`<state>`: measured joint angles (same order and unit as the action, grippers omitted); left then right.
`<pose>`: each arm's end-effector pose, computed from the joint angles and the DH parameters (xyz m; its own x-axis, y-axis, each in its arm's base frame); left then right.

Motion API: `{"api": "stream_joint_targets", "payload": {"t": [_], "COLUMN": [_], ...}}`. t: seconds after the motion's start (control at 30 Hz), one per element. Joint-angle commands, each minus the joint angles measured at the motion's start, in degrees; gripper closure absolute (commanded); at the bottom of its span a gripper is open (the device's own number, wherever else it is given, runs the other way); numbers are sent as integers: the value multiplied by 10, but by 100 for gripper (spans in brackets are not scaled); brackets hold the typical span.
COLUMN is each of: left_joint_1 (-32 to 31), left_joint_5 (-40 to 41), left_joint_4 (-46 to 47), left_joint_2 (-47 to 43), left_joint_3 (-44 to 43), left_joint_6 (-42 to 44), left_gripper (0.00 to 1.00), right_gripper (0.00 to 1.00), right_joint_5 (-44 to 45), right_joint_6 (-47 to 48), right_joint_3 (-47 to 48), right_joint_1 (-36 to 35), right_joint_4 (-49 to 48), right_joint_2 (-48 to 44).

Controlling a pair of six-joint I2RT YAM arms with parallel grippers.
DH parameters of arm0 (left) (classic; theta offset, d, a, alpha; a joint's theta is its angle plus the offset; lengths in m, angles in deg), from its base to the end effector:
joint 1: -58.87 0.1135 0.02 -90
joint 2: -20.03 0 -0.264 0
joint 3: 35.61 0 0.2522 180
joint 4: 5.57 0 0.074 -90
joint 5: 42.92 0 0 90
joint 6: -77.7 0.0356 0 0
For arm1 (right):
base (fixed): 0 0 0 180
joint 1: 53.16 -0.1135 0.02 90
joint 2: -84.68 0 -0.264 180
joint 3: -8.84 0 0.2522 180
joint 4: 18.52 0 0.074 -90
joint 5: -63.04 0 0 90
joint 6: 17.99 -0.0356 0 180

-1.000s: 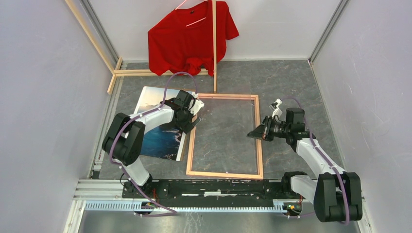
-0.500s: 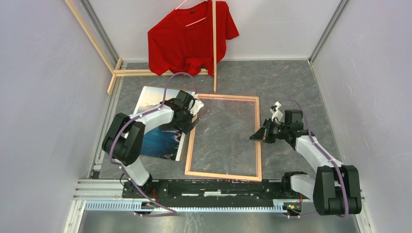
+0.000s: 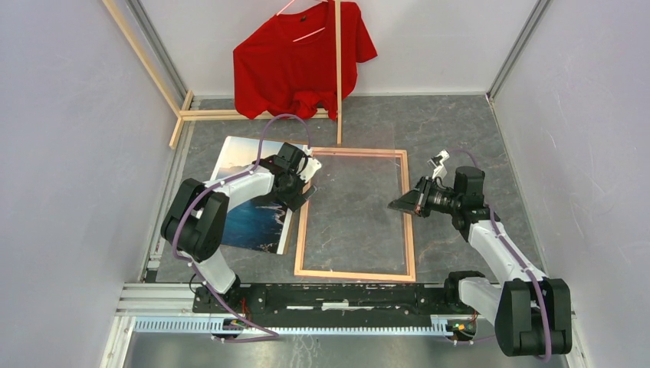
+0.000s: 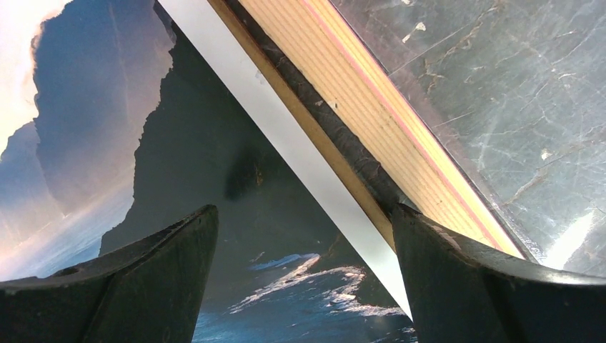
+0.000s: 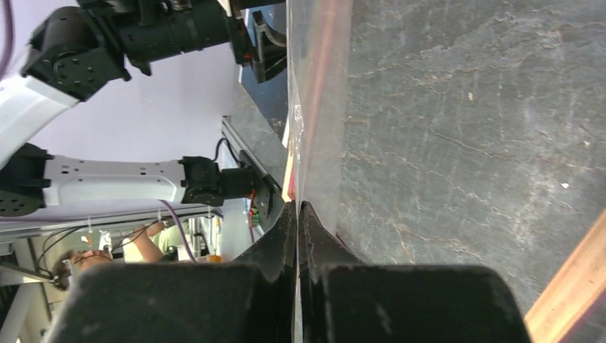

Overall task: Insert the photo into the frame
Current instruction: Place the photo frame item in the photo frame.

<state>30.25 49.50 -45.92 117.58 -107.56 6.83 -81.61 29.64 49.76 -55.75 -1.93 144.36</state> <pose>0.2876 -0.1552 0.1662 -0.6055 0.7034 -0.3724 0.7006 0.6930 0.1700 0.2012 0.0382 0.2056 -0.8925 0.3499 -0.2846 -0.1208 0.4224 0.8983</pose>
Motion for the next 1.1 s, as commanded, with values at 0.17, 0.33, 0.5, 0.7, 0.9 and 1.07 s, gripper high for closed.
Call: {"api": "stream_joint_targets", "payload": {"t": [0.17, 0.33, 0.5, 0.7, 0.9, 1.07], "left_joint_1": [-9, -7, -6, -6, -6, -6], "left_joint_5": [-41, -42, -45, -50, -46, -46], "left_joint_4": [19, 20, 22, 22, 21, 22], "left_joint_2": [-14, -16, -16, -13, -16, -13], "left_joint_3": [12, 12, 12, 12, 14, 16], "left_joint_6": [-5, -3, -4, -10, -8, -9], "left_gripper": [3, 3, 3, 4, 3, 4], "right_gripper": [100, 100, 100, 100, 100, 100], "right_joint_5": [-28, -16, -3, 18, 7, 0], "right_joint_6": [-135, -160, -177, -148, -178, -202], "right_joint_3": [-10, 2, 0, 28, 46, 59], "right_joint_1": [-4, -5, -14, -49, -57, -58], "right_joint_4": [-150, -153, -160, -136, -172, -206], "right_joint_2": [-23, -29, -40, -41, -46, -52]}}
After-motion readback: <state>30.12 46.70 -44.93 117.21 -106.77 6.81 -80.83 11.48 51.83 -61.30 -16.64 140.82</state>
